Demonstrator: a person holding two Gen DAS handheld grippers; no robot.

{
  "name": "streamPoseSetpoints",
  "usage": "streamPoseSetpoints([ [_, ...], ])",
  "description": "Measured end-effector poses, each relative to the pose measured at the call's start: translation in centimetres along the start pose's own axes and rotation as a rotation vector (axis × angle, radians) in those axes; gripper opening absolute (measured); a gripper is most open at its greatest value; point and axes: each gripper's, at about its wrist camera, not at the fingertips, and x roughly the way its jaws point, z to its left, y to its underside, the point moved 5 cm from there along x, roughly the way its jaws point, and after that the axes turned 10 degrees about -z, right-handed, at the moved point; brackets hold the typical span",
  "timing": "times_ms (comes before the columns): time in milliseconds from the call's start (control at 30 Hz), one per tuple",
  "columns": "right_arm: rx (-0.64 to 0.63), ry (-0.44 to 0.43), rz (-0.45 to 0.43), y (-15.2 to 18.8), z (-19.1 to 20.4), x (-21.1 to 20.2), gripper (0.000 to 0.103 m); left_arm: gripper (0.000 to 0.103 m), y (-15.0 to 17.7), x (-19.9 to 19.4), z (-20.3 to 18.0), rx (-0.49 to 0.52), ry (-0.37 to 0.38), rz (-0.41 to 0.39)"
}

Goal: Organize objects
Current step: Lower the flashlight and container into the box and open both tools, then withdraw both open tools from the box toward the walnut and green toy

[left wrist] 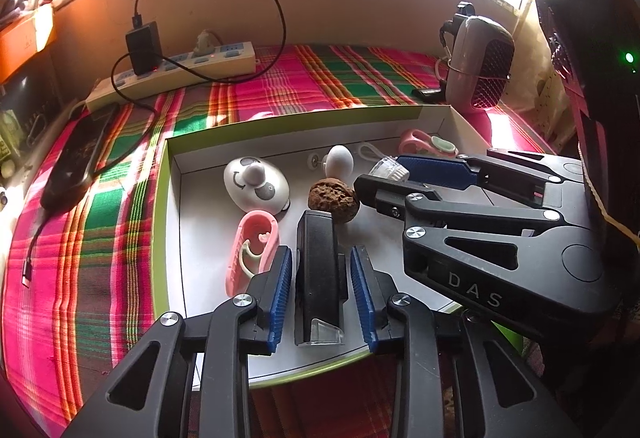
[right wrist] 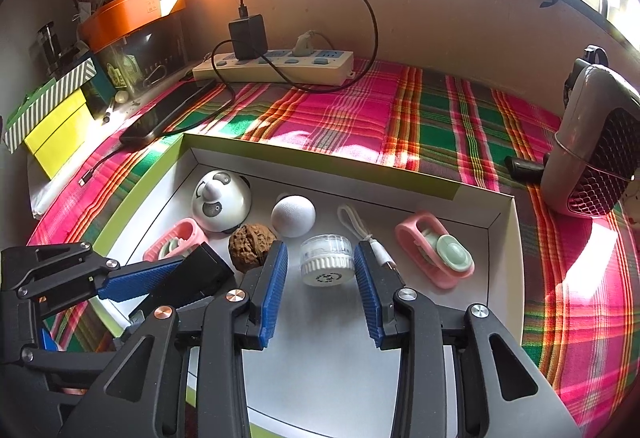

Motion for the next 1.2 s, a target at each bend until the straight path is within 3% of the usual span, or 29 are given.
streamPoseSetpoints([
  [667,0.083,0.023,-0.082,0.0,-0.6,-5.0,0.037,0.03,-0.1,-2.9,-0.6,0.003,0.013,-0.045],
  [1200,0.1,0.038,-0.109,2.4,0.2,-9.3,0.037,0.03,0.9,-6.7,-0.5,0.015,-0.025,-0.094],
])
